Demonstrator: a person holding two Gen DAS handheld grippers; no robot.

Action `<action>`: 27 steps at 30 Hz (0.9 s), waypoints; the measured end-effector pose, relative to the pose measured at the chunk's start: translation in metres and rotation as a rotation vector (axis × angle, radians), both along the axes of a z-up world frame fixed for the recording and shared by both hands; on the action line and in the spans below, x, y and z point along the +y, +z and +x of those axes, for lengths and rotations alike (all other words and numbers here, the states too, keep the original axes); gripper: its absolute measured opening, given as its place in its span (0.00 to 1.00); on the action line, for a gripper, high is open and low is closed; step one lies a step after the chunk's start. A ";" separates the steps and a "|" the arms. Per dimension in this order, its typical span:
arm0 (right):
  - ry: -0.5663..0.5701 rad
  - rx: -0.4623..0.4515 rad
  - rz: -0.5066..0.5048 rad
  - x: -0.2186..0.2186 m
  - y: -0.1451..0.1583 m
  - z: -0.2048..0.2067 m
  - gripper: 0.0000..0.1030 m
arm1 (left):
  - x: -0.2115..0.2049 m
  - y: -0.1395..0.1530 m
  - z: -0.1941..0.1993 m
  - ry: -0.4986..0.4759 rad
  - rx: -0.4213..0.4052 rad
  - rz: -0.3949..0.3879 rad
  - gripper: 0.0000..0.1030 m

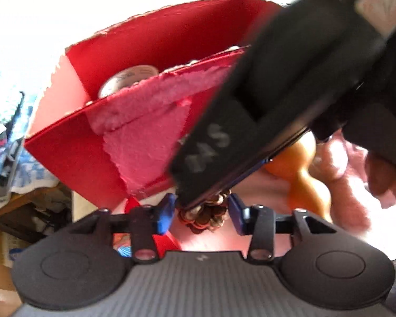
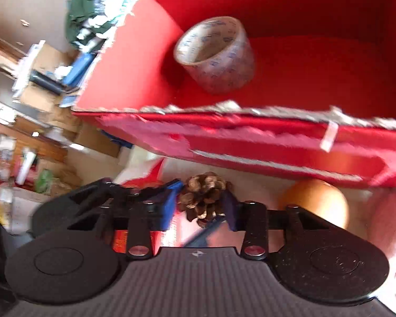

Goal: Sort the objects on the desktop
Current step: 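Grasp the pine cone with the right gripper, then carry the pine cone over the red box and release it inside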

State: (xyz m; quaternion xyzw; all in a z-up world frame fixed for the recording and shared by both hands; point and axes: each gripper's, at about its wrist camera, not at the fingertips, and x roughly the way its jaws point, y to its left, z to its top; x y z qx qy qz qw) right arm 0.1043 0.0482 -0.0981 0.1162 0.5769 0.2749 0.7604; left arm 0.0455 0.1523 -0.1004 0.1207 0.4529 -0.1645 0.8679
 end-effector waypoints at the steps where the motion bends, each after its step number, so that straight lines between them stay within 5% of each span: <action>1: -0.010 0.005 0.008 -0.004 0.003 -0.002 0.30 | 0.001 0.005 -0.001 -0.010 0.006 -0.020 0.33; 7: -0.071 -0.040 0.026 -0.026 0.028 -0.016 0.29 | -0.011 0.033 -0.011 -0.110 -0.049 -0.048 0.32; 14: -0.131 -0.180 0.095 -0.057 0.101 -0.033 0.24 | -0.013 0.113 -0.013 -0.192 -0.191 -0.138 0.32; 19: -0.126 -0.331 0.081 -0.054 0.142 -0.015 0.21 | -0.001 0.104 0.028 -0.147 -0.128 -0.126 0.32; 22: -0.104 -0.345 0.036 -0.042 0.134 0.015 0.22 | 0.006 0.096 0.054 -0.117 -0.082 -0.115 0.29; 27: -0.078 -0.178 -0.013 -0.017 0.084 0.071 0.22 | 0.019 0.082 0.097 -0.066 -0.006 -0.097 0.30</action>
